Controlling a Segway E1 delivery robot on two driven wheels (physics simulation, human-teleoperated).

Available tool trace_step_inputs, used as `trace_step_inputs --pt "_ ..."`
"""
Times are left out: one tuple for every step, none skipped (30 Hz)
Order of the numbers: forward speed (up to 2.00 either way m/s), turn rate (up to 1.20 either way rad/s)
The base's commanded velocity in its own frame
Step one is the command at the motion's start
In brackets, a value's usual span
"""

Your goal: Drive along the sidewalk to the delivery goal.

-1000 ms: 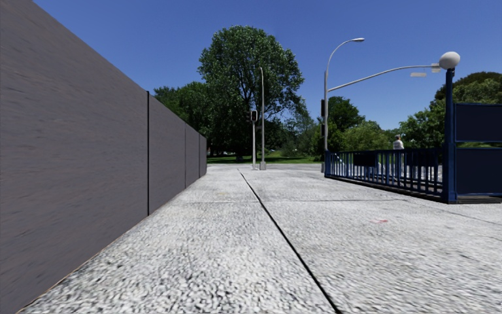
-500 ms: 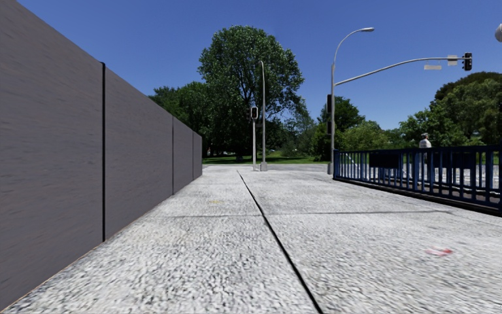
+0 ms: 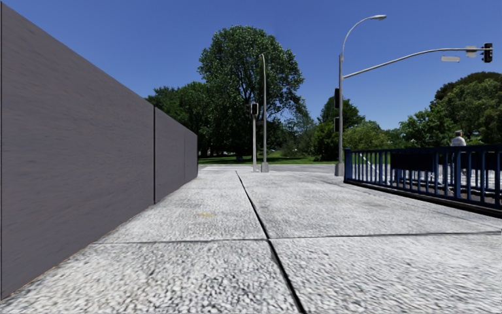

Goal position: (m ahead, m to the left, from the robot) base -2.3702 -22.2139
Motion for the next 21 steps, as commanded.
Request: trace_step_inputs --pt "2.0 0.0" --pt "2.0 0.0" --pt "2.0 0.0" --pt "2.0 0.0" --pt "2.0 0.0" --pt "2.0 0.0" --pt "2.0 0.0" --pt "2.0 0.0" --pt "2.0 0.0" --pt "2.0 0.0" --pt "2.0 0.0" --pt "2.0 0.0" --pt "2.0 0.0" --pt "2.0 0.0" --pt "2.0 0.0" --pt "2.0 0.0" --pt "2.0 0.0" --pt "2.0 0.0" --pt "2.0 0.0" --pt "2.0 0.0" --pt "2.0 0.0"
